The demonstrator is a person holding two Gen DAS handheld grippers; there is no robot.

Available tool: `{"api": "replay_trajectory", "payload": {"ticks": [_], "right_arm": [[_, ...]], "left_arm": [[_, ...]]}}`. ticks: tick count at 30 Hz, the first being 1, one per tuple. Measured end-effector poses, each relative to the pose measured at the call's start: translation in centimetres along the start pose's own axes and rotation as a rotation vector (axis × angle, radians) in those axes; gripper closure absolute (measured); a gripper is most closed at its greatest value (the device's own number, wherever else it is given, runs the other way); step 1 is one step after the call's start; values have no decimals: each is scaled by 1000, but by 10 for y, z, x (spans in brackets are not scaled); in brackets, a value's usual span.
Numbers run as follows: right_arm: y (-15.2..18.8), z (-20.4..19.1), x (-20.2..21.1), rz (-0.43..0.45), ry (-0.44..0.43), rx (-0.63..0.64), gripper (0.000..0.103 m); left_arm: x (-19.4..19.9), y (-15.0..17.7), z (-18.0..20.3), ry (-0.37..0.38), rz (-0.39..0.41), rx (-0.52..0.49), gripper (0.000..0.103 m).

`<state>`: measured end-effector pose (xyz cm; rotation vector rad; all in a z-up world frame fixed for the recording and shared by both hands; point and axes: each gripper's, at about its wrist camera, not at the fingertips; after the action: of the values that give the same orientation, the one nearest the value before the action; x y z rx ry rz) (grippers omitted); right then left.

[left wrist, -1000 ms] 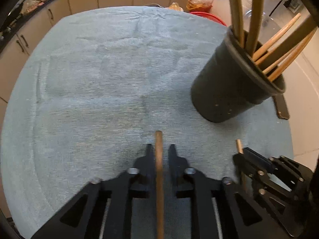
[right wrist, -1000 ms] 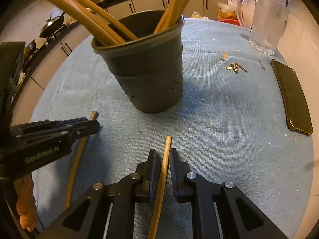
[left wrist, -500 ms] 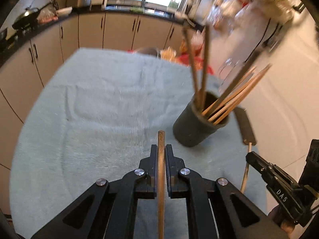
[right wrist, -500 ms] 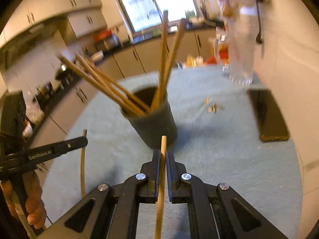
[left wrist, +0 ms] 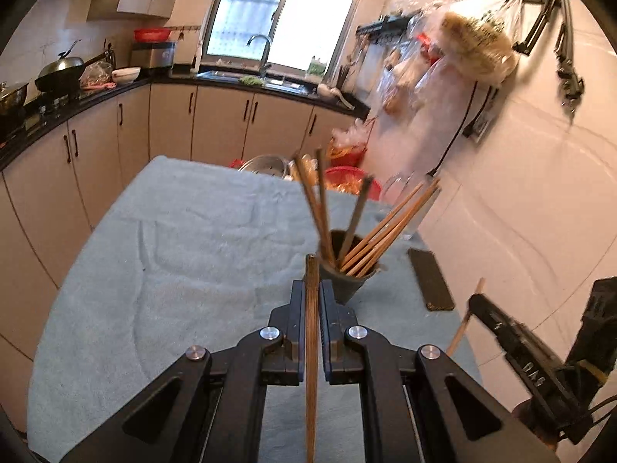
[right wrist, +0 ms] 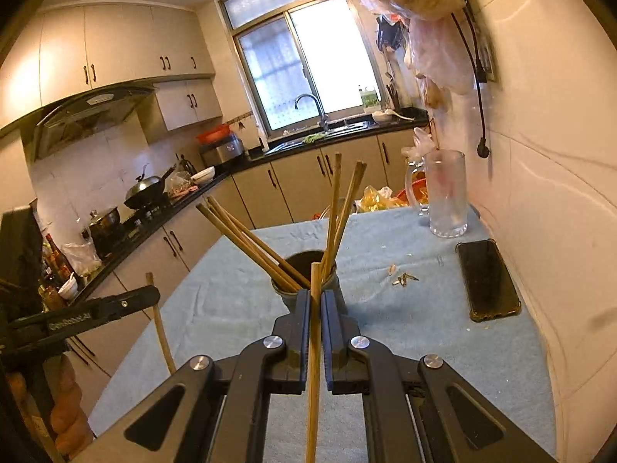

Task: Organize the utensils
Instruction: 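Lift both held chopsticks upright and carry them over the black cup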

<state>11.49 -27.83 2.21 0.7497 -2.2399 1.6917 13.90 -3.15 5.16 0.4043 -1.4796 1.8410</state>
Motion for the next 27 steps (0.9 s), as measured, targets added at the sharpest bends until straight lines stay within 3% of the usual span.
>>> {"api": "replay_trajectory", "payload": {"ticks": [8,13,18,21,27], "right_arm": [[-12,-3,5,45,-11,19,96],[-26,-5,12,106,-23,28,96],[-50,-12,18,161,-37,55,96],[-67,-17,21,193,-40,69,96],[-103,-24,25,271,-45,69,96]], "left_arm": [[11,-21,16,25,90,-16,96],[21,-40,33,29,195,-59,96],[27,-63,46,52,272,-72,96],[33,-80,57,70,359,-89,96],[25,-103,70,39,443,-117,96]]}}
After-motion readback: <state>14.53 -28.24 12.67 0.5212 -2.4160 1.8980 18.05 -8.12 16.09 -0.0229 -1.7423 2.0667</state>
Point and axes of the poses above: each gripper's, at about its wrist camera, not at the fingertips, and x roughly against the way its jaws point, z to its right, y to its underside, and after that the axes turned 3 degrees about -z, right-handed
